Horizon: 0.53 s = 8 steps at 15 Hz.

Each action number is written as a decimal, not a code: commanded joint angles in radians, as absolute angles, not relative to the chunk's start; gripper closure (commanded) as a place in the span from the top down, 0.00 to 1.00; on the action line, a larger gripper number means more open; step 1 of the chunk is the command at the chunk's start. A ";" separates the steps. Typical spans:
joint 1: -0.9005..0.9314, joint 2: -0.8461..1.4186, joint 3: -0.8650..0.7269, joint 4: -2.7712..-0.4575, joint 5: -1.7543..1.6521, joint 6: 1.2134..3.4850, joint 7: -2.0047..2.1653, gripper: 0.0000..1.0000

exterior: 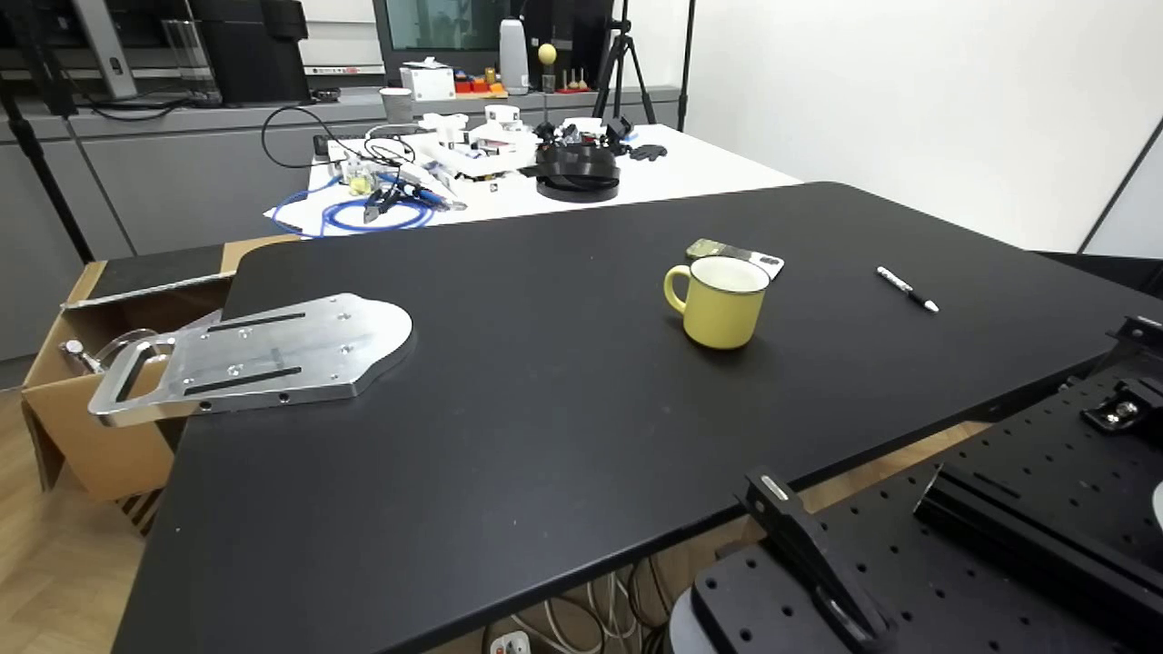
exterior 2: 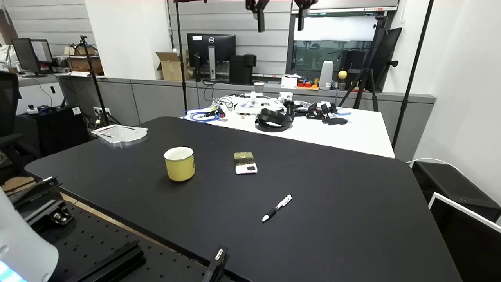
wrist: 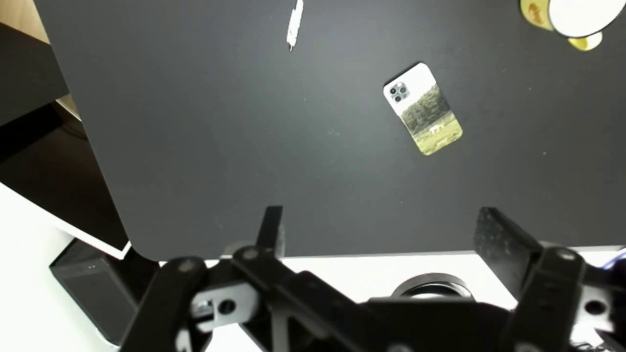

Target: Put the pen in the cup

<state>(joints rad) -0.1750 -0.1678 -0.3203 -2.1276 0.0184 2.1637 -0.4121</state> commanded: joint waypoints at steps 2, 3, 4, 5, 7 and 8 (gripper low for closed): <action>-0.205 0.004 -0.315 -2.107 0.104 2.304 -0.383 1.00; -0.213 0.038 -0.309 -2.107 0.116 2.325 -0.374 1.00; -0.221 0.070 -0.305 -2.108 0.119 2.344 -0.364 1.00; -0.229 0.095 -0.301 -2.112 0.124 2.359 -0.359 1.00; -0.244 0.141 -0.293 -2.122 0.118 2.386 -0.339 1.00; -0.251 0.162 -0.289 -2.126 0.113 2.399 -0.331 1.00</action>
<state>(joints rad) -0.2212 0.1092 -0.3119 -2.1325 0.1114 2.3715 -0.3822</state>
